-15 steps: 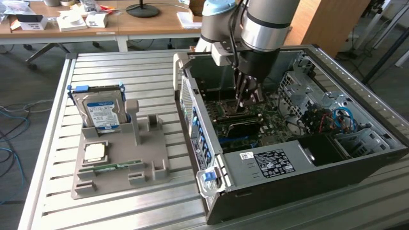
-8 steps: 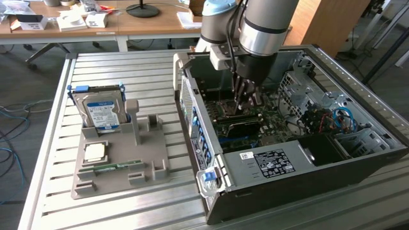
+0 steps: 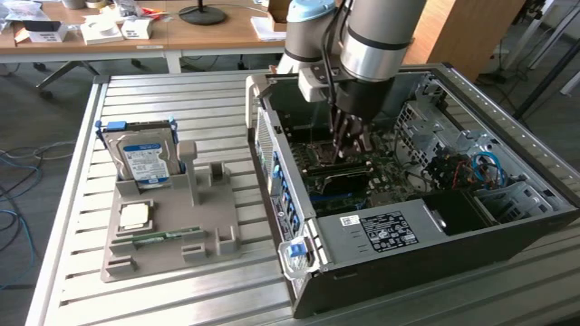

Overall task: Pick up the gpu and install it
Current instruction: 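Press down on the gpu until it lock into place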

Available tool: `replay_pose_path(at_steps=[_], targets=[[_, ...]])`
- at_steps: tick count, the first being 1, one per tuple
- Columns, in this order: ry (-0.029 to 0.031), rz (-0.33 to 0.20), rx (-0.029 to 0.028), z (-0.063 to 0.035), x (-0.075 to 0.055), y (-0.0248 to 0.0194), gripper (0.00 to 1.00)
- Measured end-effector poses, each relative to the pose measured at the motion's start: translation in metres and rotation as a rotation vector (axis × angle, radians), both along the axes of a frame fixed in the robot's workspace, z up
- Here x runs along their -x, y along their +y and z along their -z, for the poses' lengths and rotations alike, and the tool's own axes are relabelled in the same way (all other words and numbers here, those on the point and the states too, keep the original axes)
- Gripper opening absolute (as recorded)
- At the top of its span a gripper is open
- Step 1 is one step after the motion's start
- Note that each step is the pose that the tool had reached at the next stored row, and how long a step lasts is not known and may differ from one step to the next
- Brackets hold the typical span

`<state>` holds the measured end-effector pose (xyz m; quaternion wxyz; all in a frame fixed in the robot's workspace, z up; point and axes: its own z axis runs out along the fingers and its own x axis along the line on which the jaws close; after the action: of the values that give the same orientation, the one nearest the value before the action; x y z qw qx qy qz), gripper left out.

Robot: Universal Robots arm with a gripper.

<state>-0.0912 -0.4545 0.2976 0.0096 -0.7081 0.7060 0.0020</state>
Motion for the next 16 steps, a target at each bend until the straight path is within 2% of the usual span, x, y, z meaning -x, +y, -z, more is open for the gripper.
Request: replay_pose_path(at_steps=[3,10,16], targets=[[-0.0001,0.0,-0.0002,0.0017,0.0,-0.0012,0.11],[0.0,0.0,0.0001,0.0139,0.001,-0.002,0.11],[-0.0001,0.0,-0.0002,0.0153,0.001,-0.002,0.11]])
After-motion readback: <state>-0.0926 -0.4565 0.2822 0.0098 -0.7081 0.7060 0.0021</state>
